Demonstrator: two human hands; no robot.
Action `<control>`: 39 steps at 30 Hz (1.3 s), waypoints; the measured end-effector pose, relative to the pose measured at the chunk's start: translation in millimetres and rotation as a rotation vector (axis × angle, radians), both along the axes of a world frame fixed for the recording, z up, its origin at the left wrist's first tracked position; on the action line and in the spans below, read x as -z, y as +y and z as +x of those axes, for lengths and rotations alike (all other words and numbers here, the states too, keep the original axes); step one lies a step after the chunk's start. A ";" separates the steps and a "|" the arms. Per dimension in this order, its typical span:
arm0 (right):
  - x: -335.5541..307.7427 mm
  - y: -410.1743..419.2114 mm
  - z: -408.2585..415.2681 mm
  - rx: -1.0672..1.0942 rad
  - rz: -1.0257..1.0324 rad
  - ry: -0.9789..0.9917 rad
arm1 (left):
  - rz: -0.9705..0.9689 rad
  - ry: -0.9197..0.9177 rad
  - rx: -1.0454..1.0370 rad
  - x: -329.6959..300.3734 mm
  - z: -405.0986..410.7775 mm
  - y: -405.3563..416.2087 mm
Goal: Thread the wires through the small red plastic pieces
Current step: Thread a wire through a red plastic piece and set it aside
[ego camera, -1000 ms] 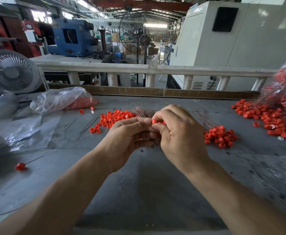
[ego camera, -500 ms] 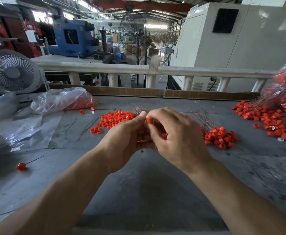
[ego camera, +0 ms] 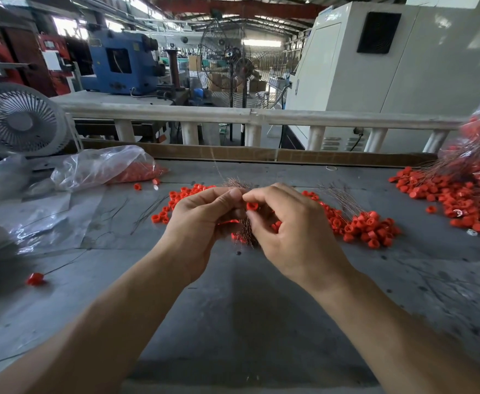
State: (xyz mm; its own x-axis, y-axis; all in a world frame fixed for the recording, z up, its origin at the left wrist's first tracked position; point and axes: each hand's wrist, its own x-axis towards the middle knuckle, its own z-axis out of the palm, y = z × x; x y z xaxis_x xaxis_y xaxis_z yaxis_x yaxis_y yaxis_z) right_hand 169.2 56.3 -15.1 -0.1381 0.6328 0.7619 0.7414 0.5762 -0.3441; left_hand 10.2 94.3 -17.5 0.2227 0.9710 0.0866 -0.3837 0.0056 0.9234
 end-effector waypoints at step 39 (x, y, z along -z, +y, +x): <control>-18.9 -0.3 94.0 0.757 -0.482 -0.137 | 0.404 0.793 -0.062 5.6 4.0 -13.3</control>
State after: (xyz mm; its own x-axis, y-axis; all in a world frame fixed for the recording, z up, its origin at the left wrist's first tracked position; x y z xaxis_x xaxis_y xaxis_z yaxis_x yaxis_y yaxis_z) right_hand 263.2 56.0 3.8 0.3744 0.8371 0.3990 0.9155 -0.2653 -0.3024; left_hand 14.3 81.1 -23.1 0.3102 0.9122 0.2675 0.3802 -0.3770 0.8446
